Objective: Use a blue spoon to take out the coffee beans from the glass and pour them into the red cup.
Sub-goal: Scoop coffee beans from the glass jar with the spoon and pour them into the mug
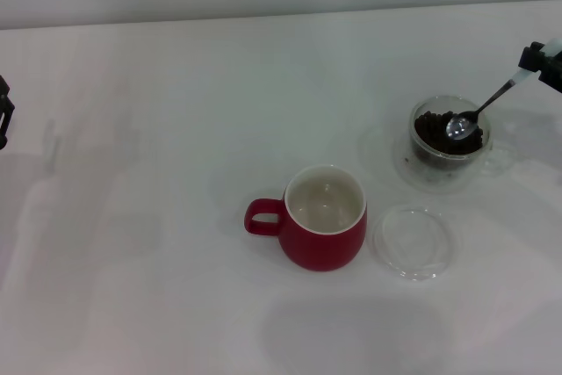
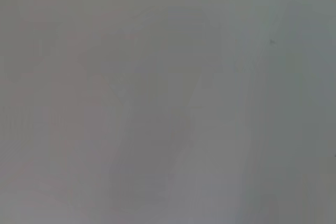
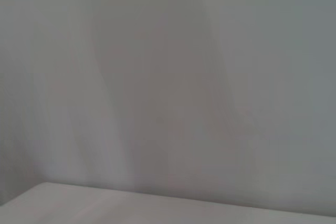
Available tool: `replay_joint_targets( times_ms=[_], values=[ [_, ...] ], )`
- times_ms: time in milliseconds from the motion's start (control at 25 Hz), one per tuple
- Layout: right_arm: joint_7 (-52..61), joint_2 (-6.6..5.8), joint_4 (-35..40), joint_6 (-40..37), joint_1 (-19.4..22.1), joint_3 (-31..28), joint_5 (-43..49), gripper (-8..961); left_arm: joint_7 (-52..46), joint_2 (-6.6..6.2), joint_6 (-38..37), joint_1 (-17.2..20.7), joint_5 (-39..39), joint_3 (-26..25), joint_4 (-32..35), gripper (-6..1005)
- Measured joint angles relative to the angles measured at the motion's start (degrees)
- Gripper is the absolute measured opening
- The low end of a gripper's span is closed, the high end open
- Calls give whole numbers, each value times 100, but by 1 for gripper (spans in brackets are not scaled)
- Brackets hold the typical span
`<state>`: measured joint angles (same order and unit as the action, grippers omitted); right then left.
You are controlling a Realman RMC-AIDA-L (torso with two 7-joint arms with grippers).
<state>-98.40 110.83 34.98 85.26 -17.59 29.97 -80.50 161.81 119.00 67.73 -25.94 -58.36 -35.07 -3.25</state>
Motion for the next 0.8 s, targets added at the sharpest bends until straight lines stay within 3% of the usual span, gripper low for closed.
replay_joint_targets(
  times_ms=[800],
  values=[
    [134, 94, -76, -225, -8, 40, 83, 149, 0, 0, -15, -3, 0, 0, 45, 563]
  ],
)
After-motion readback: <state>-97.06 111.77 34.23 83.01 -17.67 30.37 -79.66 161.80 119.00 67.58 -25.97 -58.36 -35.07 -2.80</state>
